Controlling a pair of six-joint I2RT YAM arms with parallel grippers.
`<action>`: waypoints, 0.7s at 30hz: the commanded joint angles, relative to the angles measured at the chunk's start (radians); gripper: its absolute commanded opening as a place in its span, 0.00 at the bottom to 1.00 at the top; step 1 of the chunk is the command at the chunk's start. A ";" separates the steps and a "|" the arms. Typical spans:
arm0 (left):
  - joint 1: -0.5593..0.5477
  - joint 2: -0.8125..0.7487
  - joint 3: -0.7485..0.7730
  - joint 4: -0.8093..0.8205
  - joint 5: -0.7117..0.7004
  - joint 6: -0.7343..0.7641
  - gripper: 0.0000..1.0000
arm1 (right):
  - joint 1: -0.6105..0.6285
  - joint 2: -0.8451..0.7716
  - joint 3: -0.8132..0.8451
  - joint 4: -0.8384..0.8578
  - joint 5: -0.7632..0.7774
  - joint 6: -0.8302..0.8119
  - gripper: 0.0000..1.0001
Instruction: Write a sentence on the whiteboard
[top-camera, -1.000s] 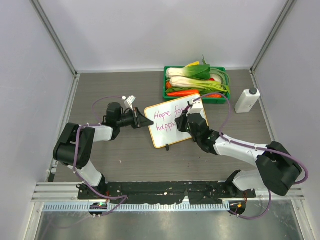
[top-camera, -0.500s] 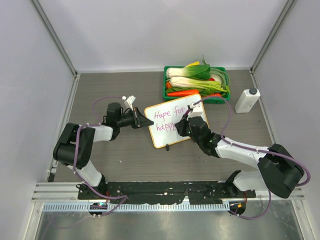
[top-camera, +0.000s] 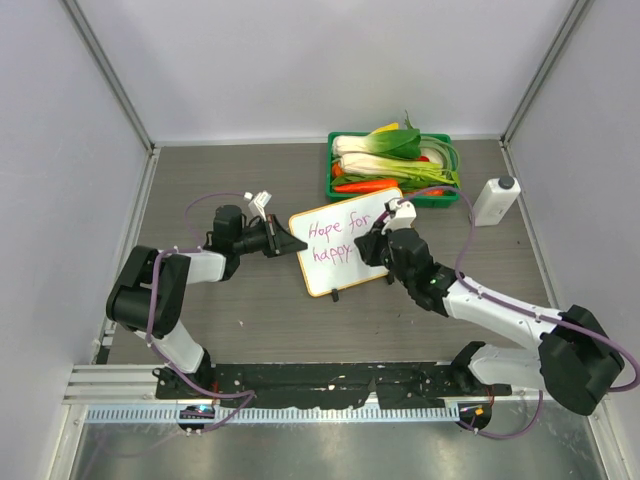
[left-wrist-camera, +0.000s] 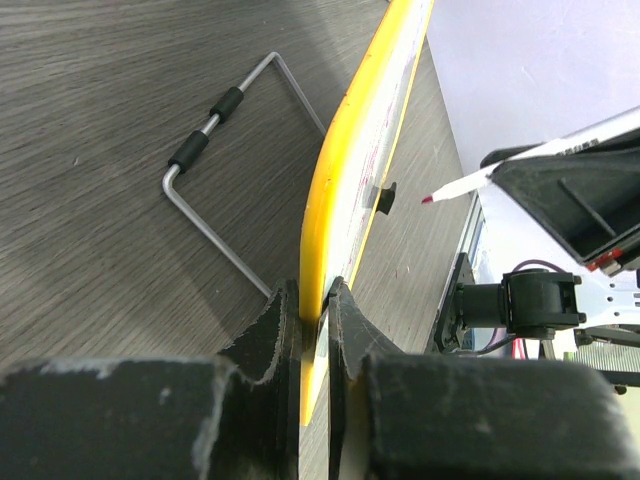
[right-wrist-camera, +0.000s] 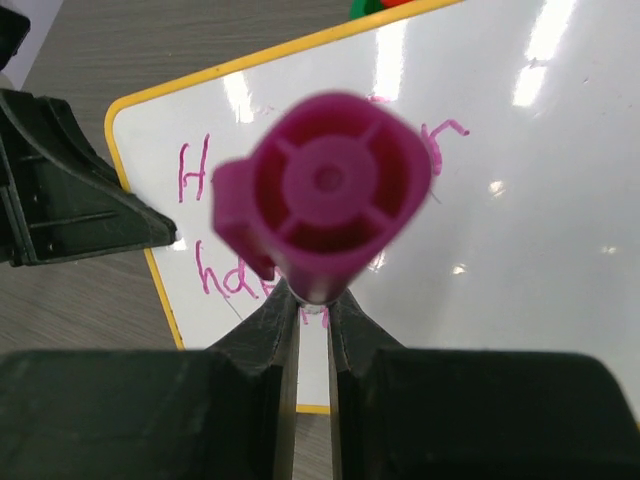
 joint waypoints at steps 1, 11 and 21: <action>0.003 0.025 -0.030 -0.135 -0.133 0.097 0.00 | -0.036 -0.013 0.059 -0.005 0.028 -0.031 0.01; 0.003 0.029 -0.028 -0.133 -0.130 0.097 0.00 | -0.093 0.053 0.071 0.014 0.044 -0.030 0.01; 0.003 0.039 -0.024 -0.124 -0.117 0.091 0.00 | -0.093 0.081 0.059 0.063 0.074 -0.028 0.01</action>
